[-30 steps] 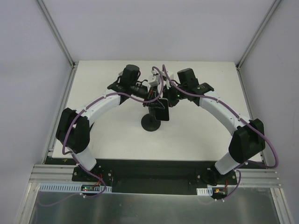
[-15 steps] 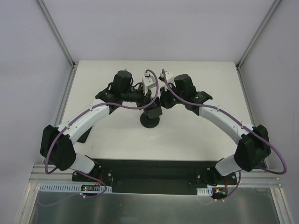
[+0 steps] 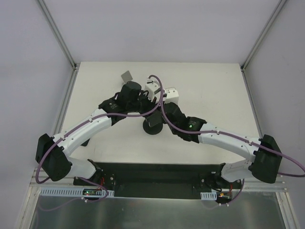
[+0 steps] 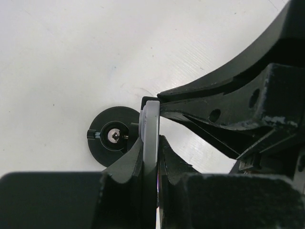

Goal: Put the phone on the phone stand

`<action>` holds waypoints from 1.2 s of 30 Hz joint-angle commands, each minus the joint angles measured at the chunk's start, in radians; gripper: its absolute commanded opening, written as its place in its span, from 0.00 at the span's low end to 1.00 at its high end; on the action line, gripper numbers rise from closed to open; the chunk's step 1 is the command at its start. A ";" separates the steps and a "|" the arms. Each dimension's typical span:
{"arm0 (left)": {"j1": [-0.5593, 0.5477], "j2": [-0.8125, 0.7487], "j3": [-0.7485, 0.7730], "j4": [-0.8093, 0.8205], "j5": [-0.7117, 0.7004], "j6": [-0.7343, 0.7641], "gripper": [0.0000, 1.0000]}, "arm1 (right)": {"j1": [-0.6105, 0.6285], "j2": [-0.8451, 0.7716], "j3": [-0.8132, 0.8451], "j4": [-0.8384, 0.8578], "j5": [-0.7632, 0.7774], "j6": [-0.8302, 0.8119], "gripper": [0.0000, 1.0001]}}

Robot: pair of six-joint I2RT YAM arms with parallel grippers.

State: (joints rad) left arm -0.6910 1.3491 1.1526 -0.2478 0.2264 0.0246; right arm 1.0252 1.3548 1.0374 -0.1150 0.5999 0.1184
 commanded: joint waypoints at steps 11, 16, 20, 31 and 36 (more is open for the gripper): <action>-0.001 0.062 -0.017 0.056 -0.415 -0.084 0.00 | 0.323 -0.111 0.044 -0.109 0.445 0.368 0.00; -0.001 0.012 -0.066 0.067 -0.331 -0.074 0.00 | 0.323 -0.229 -0.065 -0.089 0.405 0.299 0.31; 0.016 -0.086 -0.099 0.053 -0.230 -0.063 0.00 | 0.288 -0.393 -0.230 0.029 0.212 0.074 0.55; 0.172 -0.248 -0.139 -0.048 -0.071 -0.069 0.00 | 0.102 -0.658 -0.435 -0.052 -0.206 0.010 0.61; 0.229 -0.245 -0.044 -0.143 -0.249 -0.103 0.00 | 0.093 -0.642 -0.432 -0.049 -0.226 0.013 0.62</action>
State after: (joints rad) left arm -0.5045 1.1252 1.0153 -0.2962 0.1284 -0.0551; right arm 1.1252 0.7082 0.5987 -0.1799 0.4343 0.1471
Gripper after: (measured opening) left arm 0.082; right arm 0.614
